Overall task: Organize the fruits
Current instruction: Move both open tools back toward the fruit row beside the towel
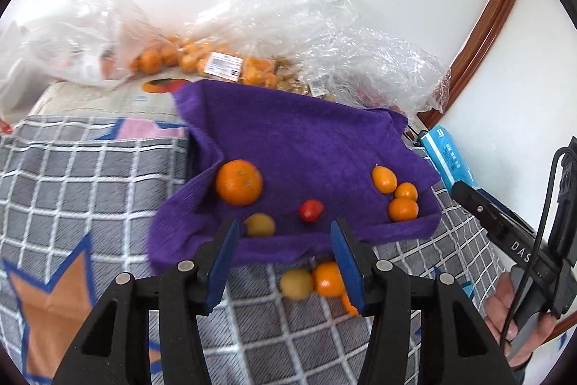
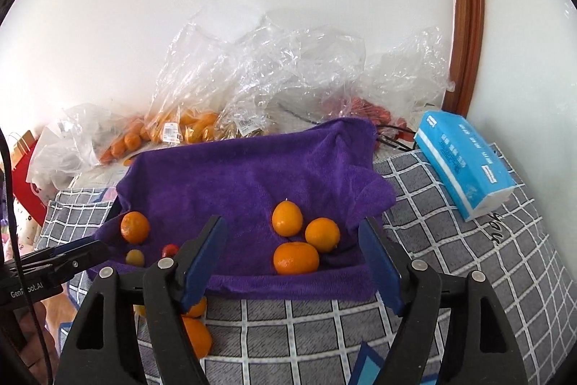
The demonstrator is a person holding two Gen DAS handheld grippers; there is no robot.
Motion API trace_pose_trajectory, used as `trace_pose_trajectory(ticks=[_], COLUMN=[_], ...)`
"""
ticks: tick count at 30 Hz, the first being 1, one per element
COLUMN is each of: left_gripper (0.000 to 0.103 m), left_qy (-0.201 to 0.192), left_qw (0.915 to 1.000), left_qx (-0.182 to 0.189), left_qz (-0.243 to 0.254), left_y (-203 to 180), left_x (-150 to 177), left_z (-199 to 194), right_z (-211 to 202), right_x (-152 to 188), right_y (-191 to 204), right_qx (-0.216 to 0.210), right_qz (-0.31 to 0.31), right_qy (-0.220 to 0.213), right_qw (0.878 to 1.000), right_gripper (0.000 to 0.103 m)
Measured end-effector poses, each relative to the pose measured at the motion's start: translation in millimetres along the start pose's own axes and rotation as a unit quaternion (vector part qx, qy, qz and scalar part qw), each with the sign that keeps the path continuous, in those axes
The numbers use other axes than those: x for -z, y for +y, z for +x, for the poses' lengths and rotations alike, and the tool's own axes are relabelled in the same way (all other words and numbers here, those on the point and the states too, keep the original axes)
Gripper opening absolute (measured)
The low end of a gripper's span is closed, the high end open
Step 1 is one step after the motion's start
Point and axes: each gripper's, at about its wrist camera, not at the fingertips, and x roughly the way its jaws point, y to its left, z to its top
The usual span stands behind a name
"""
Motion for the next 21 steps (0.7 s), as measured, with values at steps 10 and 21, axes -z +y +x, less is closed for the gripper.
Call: trace_pose_trajectory(ticks=[10, 21], left_gripper=[0.049, 0.049], left_qy=[-0.013, -0.035], left_qw=[0.9992, 0.9975], left_qx=[-0.033, -0.061], left_qz=[-0.017, 0.008], left_y=[14.3, 10.9], left_x=[31.3, 44.3], left_z=[-23.1, -31.9], right_z=[-16.1, -28.0], right_x=[24.8, 45.5], right_y=[5.9, 1.8], right_qx=[-0.012, -0.037], right_qz=[-0.005, 0.018], right_qy=[0.013, -0.002], right_qw=[1.0, 0.999], right_gripper=[0.085, 0.085])
